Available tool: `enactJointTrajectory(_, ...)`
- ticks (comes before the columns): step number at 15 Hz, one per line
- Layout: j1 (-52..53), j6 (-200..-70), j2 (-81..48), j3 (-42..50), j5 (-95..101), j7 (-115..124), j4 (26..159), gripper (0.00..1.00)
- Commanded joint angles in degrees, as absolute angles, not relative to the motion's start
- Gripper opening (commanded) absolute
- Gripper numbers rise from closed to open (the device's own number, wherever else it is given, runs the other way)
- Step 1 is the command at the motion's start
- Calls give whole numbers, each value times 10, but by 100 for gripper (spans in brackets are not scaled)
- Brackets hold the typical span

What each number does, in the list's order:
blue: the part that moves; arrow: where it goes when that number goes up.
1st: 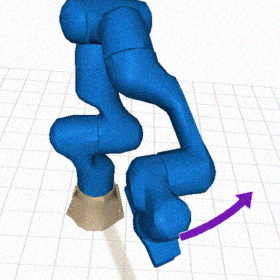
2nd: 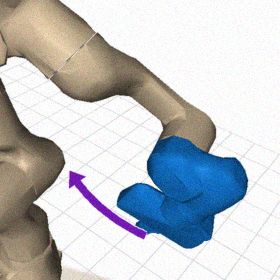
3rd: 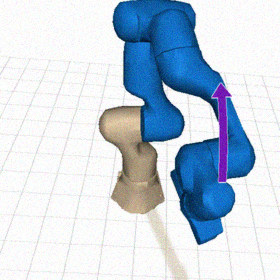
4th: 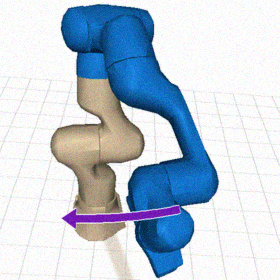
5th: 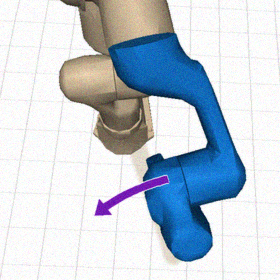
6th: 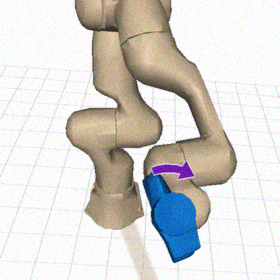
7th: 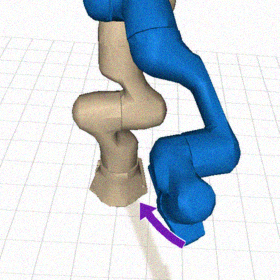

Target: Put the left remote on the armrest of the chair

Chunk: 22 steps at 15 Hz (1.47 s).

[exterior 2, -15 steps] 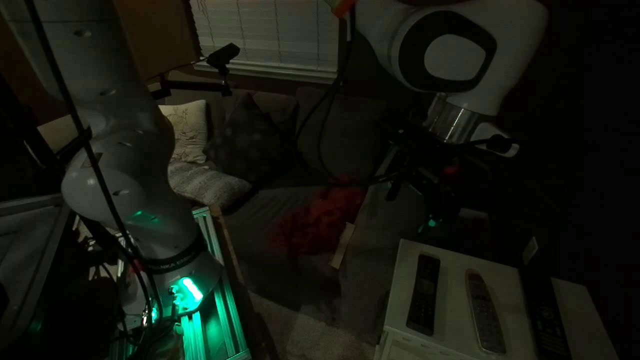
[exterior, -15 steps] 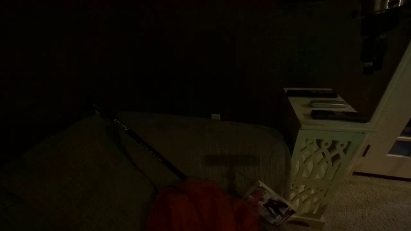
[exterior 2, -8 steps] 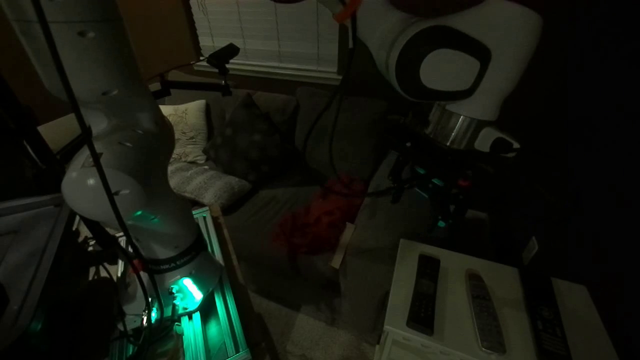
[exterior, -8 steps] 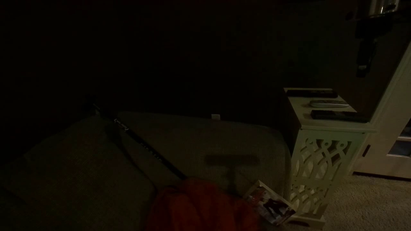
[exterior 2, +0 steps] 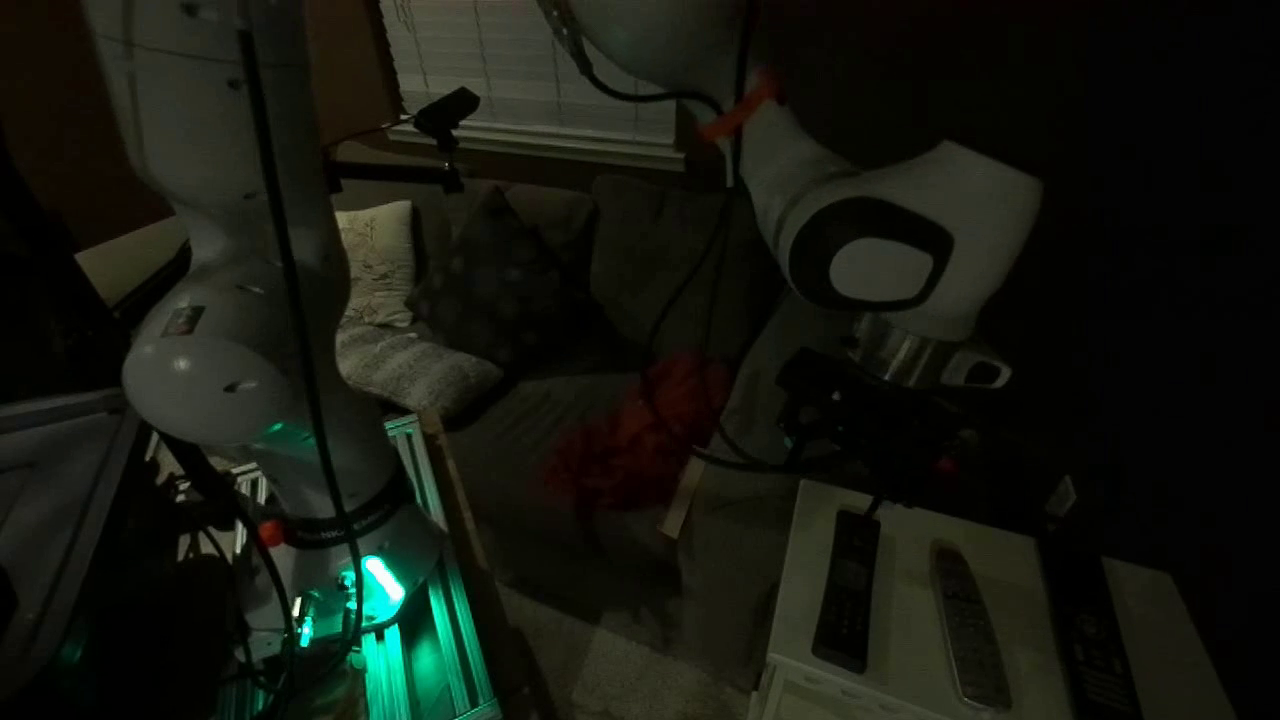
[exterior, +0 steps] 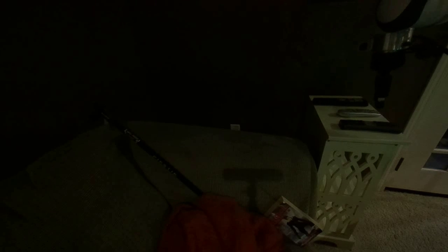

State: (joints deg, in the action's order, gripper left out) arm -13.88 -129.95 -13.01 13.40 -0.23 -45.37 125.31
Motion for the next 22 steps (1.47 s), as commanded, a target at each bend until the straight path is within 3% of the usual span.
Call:
enactJointTrajectory(1,-169,-1265,-203,117,-28,-463,1199,100)
enactJointTrajectory(2,-162,-1294,-162,119,-2,-450,1240,100)
enactJointTrajectory(6,-174,-1284,-200,113,-6,-449,1214,100)
enactJointTrajectory(21,-242,-1546,-303,52,-9,-573,1219,100)
enactJointTrajectory(22,-245,-1553,-306,49,-8,-573,1219,96)
